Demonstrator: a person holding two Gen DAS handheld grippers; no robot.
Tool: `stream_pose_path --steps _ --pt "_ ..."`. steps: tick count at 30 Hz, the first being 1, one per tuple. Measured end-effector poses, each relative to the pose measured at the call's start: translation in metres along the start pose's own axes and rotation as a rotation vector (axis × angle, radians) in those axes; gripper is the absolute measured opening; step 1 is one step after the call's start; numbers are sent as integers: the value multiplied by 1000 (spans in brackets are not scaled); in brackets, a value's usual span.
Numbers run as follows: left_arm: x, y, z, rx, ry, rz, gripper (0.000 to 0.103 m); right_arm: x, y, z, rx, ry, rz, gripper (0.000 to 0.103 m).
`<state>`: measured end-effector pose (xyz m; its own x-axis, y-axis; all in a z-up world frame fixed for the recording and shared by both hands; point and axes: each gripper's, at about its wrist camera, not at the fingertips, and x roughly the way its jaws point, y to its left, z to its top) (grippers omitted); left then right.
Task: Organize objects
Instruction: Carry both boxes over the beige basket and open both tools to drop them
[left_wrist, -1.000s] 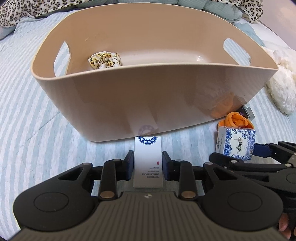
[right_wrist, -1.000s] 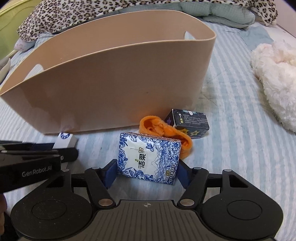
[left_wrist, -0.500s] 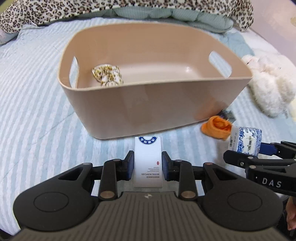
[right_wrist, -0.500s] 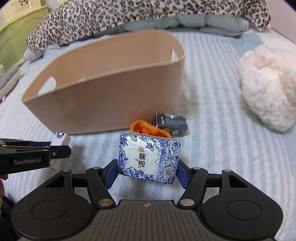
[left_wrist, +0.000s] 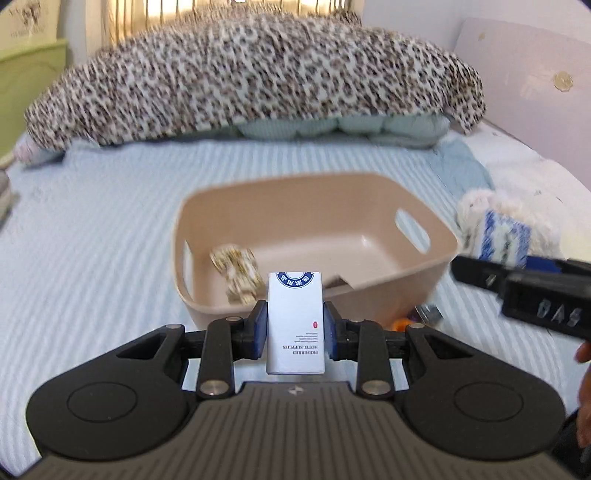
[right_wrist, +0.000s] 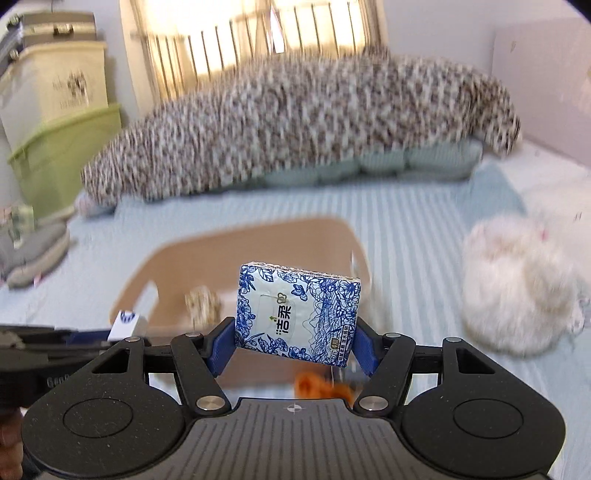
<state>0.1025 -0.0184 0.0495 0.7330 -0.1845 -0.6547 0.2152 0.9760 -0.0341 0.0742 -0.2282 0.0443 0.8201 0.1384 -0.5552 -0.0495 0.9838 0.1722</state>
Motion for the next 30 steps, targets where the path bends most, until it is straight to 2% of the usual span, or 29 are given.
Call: stream_pose_path --steps 7,11,13,16,23,30 --pt "9 6 25 -24 -59 46 32 5 -1 33 58 -126 8 62" --pt "25 5 39 -23 -115 77 32 20 -1 46 82 -151 10 62" --pt "39 5 41 -19 -108 107 32 32 -1 50 89 -147 7 62" --pt "65 7 44 -49 -66 87 32 55 2 52 89 -111 -1 62" --pt "121 13 41 -83 34 118 32 104 12 46 28 8 -41 62" --pt "149 14 25 -58 136 159 32 131 16 32 -7 137 -79 62"
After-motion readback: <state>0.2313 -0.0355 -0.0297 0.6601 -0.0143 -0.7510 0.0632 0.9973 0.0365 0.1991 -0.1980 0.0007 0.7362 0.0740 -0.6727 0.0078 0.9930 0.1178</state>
